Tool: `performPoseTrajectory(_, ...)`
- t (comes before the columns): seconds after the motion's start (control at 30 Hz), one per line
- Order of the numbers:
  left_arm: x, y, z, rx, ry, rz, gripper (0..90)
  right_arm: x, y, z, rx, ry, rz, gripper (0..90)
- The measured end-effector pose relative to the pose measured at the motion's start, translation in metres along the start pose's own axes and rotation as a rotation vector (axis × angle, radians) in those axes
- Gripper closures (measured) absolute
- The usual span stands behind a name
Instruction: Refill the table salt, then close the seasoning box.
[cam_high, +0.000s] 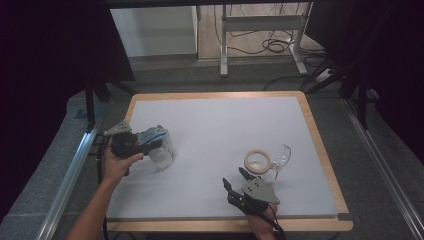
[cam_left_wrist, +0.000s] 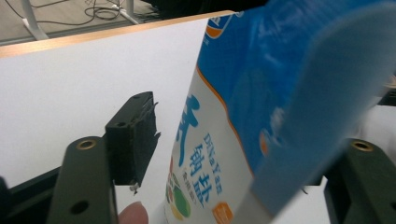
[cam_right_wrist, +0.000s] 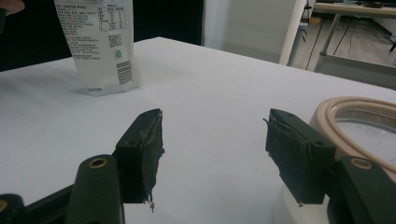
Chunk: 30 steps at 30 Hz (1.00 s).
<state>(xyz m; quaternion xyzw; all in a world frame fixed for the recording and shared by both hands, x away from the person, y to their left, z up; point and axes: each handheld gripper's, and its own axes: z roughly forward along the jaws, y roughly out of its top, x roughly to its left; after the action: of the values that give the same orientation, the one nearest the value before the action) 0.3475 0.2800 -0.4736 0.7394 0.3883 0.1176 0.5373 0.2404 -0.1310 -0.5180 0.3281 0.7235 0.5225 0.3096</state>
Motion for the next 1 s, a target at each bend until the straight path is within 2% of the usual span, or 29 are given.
performPoseTrajectory(0.33,-0.007,-0.007,-0.009,-0.007,-0.035,-0.014,30.1,-0.003,0.001,-0.002,-0.002,-0.005,0.004,37.1)
performPoseTrajectory(0.43,-0.010,-0.012,-0.012,0.007,-0.018,0.001,29.7,-0.006,0.001,-0.005,0.000,-0.005,0.001,37.1)
performPoseTrajectory(0.5,-0.011,-0.015,-0.014,0.008,-0.025,-0.010,29.5,-0.008,0.001,-0.008,0.002,-0.003,0.005,37.1)
performPoseTrajectory(0.6,-0.011,-0.026,-0.018,0.020,-0.041,-0.032,27.9,-0.012,0.000,-0.013,0.004,-0.001,0.008,37.1)
performPoseTrajectory(0.67,-0.011,-0.035,-0.021,0.026,-0.037,-0.044,27.2,-0.016,0.000,-0.017,0.006,0.002,0.011,37.0)
performPoseTrajectory(0.8,-0.013,-0.046,-0.026,0.036,-0.027,-0.041,24.7,-0.024,0.000,-0.028,-0.003,0.023,0.028,37.2)
performPoseTrajectory(0.93,-0.019,-0.054,-0.029,0.047,-0.017,-0.029,23.9,-0.033,-0.001,-0.042,-0.009,0.041,0.044,43.1)
performPoseTrajectory(1.0,-0.020,-0.057,-0.029,0.049,-0.020,-0.031,23.9,-0.040,-0.001,-0.051,-0.019,0.038,0.053,50.0)
